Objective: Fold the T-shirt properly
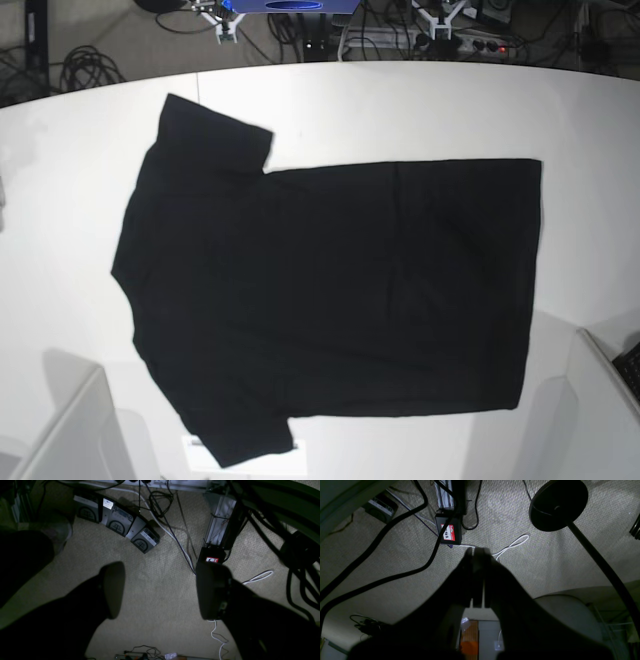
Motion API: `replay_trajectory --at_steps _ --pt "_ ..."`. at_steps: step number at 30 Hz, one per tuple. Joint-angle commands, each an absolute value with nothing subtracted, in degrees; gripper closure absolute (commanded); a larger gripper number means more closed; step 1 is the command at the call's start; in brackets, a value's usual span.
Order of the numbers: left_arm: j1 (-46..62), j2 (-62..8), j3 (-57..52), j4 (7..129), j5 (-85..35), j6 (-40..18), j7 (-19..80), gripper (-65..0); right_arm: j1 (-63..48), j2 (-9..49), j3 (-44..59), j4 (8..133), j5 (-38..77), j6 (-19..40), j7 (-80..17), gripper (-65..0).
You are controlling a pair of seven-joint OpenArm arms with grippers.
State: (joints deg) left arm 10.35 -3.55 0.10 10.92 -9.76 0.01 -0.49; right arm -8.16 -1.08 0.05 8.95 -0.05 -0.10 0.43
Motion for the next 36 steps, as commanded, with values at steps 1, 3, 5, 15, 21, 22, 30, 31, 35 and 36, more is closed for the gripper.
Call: replay_trajectory --at_steps 1,3,5,15,21,22,30,31,35,36 --pt "10.9 -3.8 0.2 10.9 -10.0 0.3 -0.4 -39.2 -8.4 -0.9 0.0 8.9 0.0 -0.4 0.5 0.0" --pt "10.9 -3.8 0.3 10.9 -10.0 0.3 -0.4 -31.9 -8.4 -0.9 0.0 8.9 0.0 -0.4 0.5 0.0" --pt "10.9 -3.9 0.3 10.9 -9.9 0.3 -0.4 -20.6 -8.4 -0.9 0.0 8.9 0.0 -0.4 0.5 0.0" --pt "12.4 -4.3 0.3 13.9 -9.9 0.3 -0.5 0.0 -9.2 0.0 -0.1 10.4 -0.2 -0.4 3.4 0.0" --pt "12.7 -4.3 0.3 14.1 -9.9 0.3 -0.5 0.0 -9.6 0.7 -0.1 10.5 -0.2 -0.4 5.4 0.0" --pt "12.7 -4.3 0.3 14.2 -9.9 0.3 -0.5 0.0 -9.6 0.8 -0.1 10.5 -0.2 -0.4 5.4 0.0" --pt "14.9 -4.9 0.3 15.9 0.7 0.3 -4.4 0.0 -12.5 0.8 -0.1 14.2 -0.2 -0.3 5.8 0.0" --pt "16.6 -5.0 0.1 17.1 1.8 0.3 -6.8 0.0 -13.7 0.9 -0.1 16.4 -0.2 -0.3 5.7 0.0" --pt "22.5 -5.1 0.2 23.1 2.5 0.3 -13.9 0.0 -20.4 0.9 -0.2 26.9 -0.2 -0.2 5.3 0.0" --pt "23.7 -5.3 0.2 24.2 2.5 0.3 -14.2 0.0 -22.1 0.9 -0.2 29.5 -0.2 -0.2 5.3 0.0"
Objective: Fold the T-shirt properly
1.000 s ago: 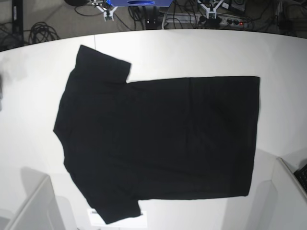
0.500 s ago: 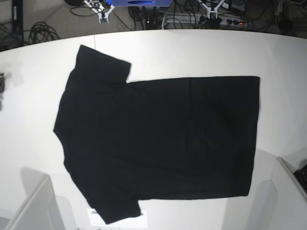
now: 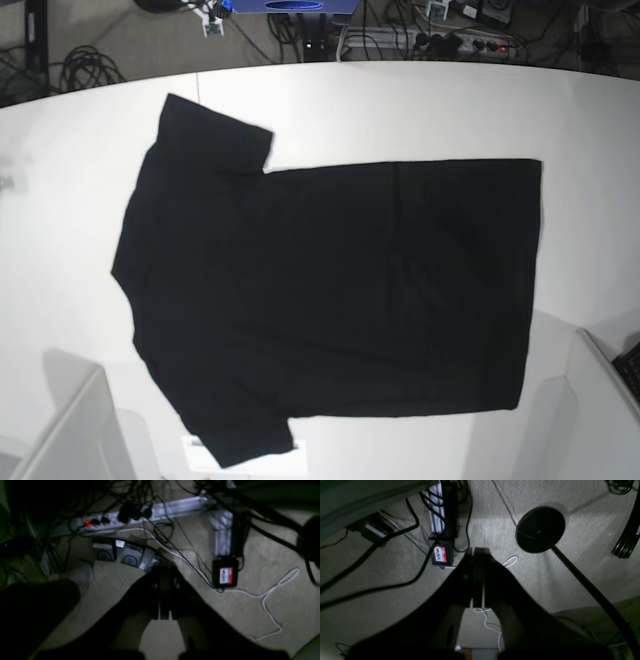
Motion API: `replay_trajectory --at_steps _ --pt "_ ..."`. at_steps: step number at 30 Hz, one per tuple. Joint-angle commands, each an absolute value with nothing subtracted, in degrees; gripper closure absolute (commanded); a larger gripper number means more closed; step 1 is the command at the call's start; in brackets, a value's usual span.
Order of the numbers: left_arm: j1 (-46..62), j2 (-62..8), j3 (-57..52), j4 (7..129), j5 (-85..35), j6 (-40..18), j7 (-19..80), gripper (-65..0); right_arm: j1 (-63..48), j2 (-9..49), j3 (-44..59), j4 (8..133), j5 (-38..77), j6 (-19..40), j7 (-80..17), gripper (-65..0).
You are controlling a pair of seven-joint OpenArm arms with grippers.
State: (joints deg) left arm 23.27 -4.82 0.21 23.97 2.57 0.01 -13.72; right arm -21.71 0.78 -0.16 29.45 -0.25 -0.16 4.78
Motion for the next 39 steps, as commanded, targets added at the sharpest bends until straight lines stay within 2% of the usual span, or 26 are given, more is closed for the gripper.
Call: replay_trajectory --at_steps 1,6,17,25,32,39 --pt "24.8 -6.0 0.2 25.5 2.5 0.3 -14.2 0.0 -23.6 0.9 -0.2 31.8 -0.2 -0.2 5.1 0.0" --pt "29.9 -6.8 -0.4 31.0 2.5 0.3 -14.5 0.0 -29.6 0.9 0.0 42.9 0.0 -0.2 -0.3 0.0" --pt "43.3 -9.5 -0.6 49.2 2.0 0.3 -14.5 0.0 -41.3 0.9 0.3 62.1 0.1 -0.2 -5.3 0.0" --pt "52.4 -15.2 -0.5 63.2 -14.8 0.3 -14.5 0.0 -47.8 0.9 0.4 72.8 0.1 -0.2 -5.6 0.0" --pt "59.3 -18.3 -0.7 75.5 -17.8 0.3 -14.5 0.0 -52.7 0.5 4.0 83.2 0.1 -0.2 -9.5 0.0" --pt "65.5 -16.2 -11.5 87.8 -17.3 0.3 -14.1 0.0 -58.7 0.5 6.5 96.7 0.1 -0.4 -9.7 0.0"
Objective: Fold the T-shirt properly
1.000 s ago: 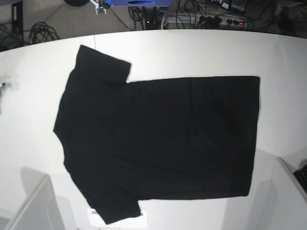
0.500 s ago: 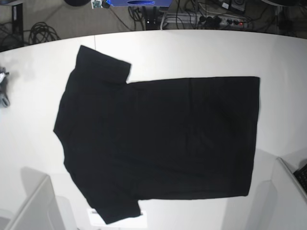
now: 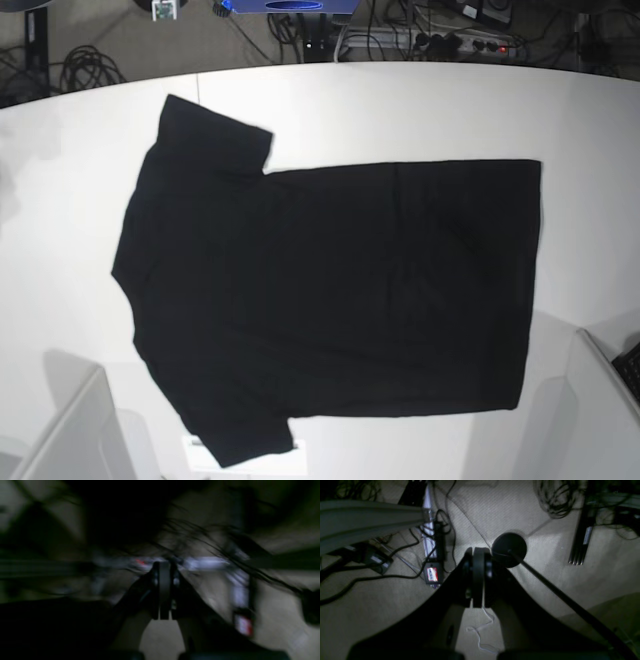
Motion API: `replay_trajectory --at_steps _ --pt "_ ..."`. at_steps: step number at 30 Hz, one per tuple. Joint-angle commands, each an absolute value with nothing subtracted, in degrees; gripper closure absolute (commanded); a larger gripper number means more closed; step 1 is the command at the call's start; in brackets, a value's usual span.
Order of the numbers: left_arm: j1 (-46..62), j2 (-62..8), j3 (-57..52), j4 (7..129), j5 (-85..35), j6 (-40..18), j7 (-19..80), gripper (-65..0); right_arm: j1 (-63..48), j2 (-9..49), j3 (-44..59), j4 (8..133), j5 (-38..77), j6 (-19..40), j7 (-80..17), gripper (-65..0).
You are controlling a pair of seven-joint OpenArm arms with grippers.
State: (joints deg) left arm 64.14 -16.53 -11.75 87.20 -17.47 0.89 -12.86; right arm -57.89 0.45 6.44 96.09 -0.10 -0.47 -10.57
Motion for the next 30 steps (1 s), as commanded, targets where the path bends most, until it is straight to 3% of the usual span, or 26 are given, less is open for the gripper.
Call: replay_trajectory --at_steps 1,16,21,27,28,30 --pt "66.3 -16.1 -12.9 89.5 -17.3 0.3 -14.1 0.0 -59.1 0.5 6.6 98.2 0.1 -0.4 -9.7 0.0" --pt "72.5 -16.0 -20.9 106.9 -17.7 0.3 -14.0 0.0 -58.4 0.4 7.3 113.3 0.7 -0.6 -9.7 0.0" --pt "69.2 -16.0 -20.8 109.5 -17.8 0.3 -14.0 0.0 -54.4 0.9 7.5 114.5 11.3 -0.4 -9.9 0.0" --pt "64.7 -16.0 -20.8 109.5 -17.9 0.3 -13.9 0.0 -47.5 3.7 7.2 114.9 22.8 -0.3 -17.8 0.0" --pt "64.2 -16.0 -20.8 109.5 -17.9 0.3 -13.9 0.0 -46.7 3.9 7.2 114.9 24.2 -0.3 -18.7 -1.2" --pt "64.0 -16.0 -20.9 109.6 -17.9 0.3 -13.9 0.0 -45.3 4.5 7.4 114.9 27.5 -0.3 -19.1 -11.4"
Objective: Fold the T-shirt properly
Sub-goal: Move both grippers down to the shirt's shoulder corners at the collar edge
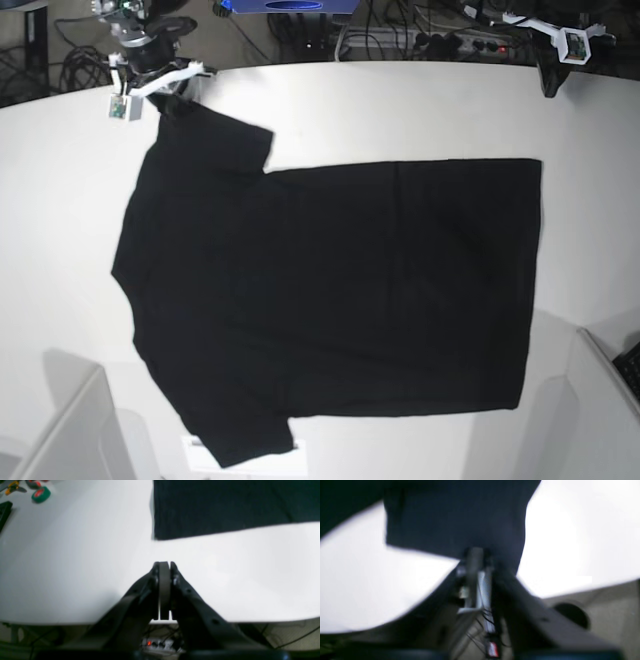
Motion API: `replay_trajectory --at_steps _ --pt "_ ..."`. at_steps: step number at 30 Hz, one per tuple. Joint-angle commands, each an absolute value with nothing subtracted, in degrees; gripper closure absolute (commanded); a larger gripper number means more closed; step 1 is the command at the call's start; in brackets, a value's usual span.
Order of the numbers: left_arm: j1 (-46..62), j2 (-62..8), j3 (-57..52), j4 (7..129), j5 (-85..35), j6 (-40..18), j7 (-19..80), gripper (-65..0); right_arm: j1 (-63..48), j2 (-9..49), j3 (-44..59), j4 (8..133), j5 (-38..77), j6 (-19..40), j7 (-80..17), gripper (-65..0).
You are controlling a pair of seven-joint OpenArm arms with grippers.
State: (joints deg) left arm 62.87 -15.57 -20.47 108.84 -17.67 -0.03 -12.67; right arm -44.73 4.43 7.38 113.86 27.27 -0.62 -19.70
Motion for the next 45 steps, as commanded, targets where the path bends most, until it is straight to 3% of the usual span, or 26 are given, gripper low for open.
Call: replay_trajectory --at_steps 1,7,10,11,18,30,35,41,43,45 --pt "64.0 -16.0 -20.9 109.6 -18.0 0.3 -13.9 0.0 -44.7 5.2 7.5 114.9 28.8 -0.3 -19.2 -15.0" --pt "61.9 -16.2 -20.9 109.2 -20.6 0.3 -10.3 -40.3 -41.3 11.4 7.5 113.8 43.7 -0.3 -19.4 -33.3" --pt "59.9 -16.5 -20.9 109.2 -26.4 0.2 -5.0 -54.8 -39.8 13.8 7.8 112.6 50.1 -0.4 -19.4 -32.9" --pt "59.2 -16.7 -21.1 109.2 -28.2 0.2 -3.9 -56.4 -39.3 14.0 8.5 111.8 51.5 -0.5 -19.4 -32.7" --pt "56.7 -16.8 -24.0 109.1 -35.4 -6.8 -1.4 -51.7 -36.4 12.9 14.2 103.3 53.1 -0.5 -19.5 -33.0" --pt "53.3 -17.1 -27.6 102.9 -43.1 -7.1 -1.5 -51.0 -34.6 11.2 13.9 97.8 53.1 0.0 -25.1 -33.3" --pt "52.4 -16.9 -27.6 102.6 -43.0 -7.1 -1.5 -51.0 -34.6 9.9 13.9 97.5 53.0 5.4 -28.4 -32.7" --pt "49.3 -16.7 -27.6 102.7 -43.2 -7.1 2.3 -51.0 -34.5 9.4 13.9 95.2 52.9 6.2 -28.7 -32.6" --pt "47.4 -16.4 -27.7 102.7 -43.2 -7.1 4.5 -51.0 -34.5 9.4 13.9 95.1 52.9 6.2 -28.7 -30.2" --pt "45.9 -15.3 -27.7 102.6 -43.2 -7.1 6.1 -51.0 -34.4 9.4 14.0 95.1 52.9 6.2 -28.7 -22.5"
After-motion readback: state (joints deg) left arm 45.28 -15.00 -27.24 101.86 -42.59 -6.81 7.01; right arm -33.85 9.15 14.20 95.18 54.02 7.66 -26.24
